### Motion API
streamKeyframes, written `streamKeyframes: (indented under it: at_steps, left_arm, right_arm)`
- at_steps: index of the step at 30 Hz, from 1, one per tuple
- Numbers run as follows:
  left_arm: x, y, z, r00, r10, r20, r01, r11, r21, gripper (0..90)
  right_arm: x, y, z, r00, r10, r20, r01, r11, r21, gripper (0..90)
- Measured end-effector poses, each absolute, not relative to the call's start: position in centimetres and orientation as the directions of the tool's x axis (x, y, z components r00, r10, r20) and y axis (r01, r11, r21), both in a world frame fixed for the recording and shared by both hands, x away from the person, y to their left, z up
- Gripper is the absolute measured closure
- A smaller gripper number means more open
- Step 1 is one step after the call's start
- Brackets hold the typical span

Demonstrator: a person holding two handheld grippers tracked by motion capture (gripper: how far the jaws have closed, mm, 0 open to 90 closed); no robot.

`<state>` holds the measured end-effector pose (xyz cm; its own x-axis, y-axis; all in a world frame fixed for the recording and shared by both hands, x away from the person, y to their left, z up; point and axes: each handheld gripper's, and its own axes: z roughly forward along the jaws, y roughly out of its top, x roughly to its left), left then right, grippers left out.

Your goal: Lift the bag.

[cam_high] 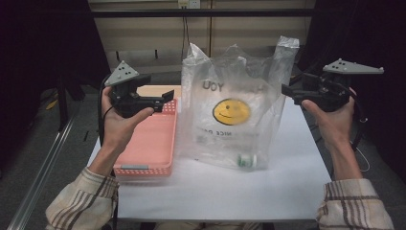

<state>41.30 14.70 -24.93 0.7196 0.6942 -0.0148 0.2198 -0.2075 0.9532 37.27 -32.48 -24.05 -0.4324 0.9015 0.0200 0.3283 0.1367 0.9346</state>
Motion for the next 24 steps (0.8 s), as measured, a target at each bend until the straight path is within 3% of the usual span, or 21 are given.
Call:
streamKeyframes:
  at_steps: [24]
  left_arm:
    - [37.2,16.2,-31.2,0.735,0.676,-0.054,0.300,-0.253,0.920,3.6]
  right_arm:
    - [32.4,-30.5,-31.4,-0.437,0.898,0.052,0.403,0.144,0.904,13.3]
